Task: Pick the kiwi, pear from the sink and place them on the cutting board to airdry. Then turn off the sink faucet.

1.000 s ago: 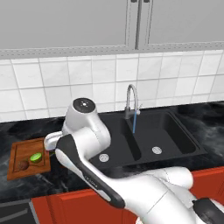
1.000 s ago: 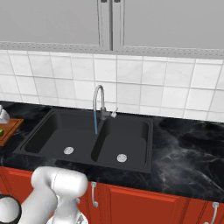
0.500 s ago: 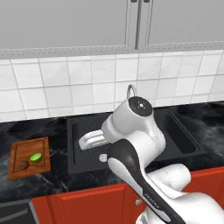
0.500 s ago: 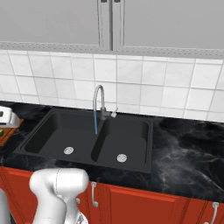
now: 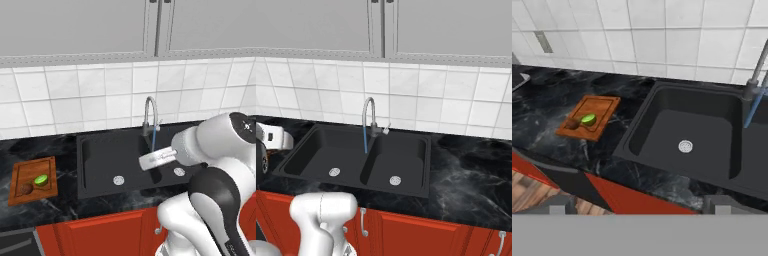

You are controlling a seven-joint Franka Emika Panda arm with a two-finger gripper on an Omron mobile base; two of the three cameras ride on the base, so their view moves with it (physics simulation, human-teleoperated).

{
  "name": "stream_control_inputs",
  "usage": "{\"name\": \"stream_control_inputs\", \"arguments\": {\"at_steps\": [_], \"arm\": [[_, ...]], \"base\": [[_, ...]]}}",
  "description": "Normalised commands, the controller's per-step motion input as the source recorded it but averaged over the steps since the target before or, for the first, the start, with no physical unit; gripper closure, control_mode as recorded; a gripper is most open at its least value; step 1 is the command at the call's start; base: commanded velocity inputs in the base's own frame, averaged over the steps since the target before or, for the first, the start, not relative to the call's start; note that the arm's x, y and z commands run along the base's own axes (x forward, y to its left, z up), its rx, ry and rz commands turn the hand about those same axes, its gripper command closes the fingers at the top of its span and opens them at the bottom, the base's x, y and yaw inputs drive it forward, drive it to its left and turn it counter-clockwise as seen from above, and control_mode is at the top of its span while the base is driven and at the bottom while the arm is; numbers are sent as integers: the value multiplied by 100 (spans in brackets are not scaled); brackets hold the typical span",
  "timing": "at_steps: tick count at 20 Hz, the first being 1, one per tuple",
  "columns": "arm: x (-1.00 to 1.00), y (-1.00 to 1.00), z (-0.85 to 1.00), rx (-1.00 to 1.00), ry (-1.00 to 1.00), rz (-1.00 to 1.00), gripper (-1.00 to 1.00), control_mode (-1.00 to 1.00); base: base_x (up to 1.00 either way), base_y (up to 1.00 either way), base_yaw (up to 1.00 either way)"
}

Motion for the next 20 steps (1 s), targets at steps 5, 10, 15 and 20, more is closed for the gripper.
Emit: {"name": "stream_control_inputs", "arguments": {"at_steps": [5, 10, 15, 20], "arm": [[-50, -81, 61, 1, -4, 0, -100, -100], [-39, -80, 45, 4, -6, 0, -100, -100], [-26, -37, 2, 3, -2, 4, -100, -100], [-44, -8, -12, 0, -3, 3, -100, -100]], "base": [[0, 0, 0], [0, 0, 0], [0, 0, 0], [0, 0, 0]]}}
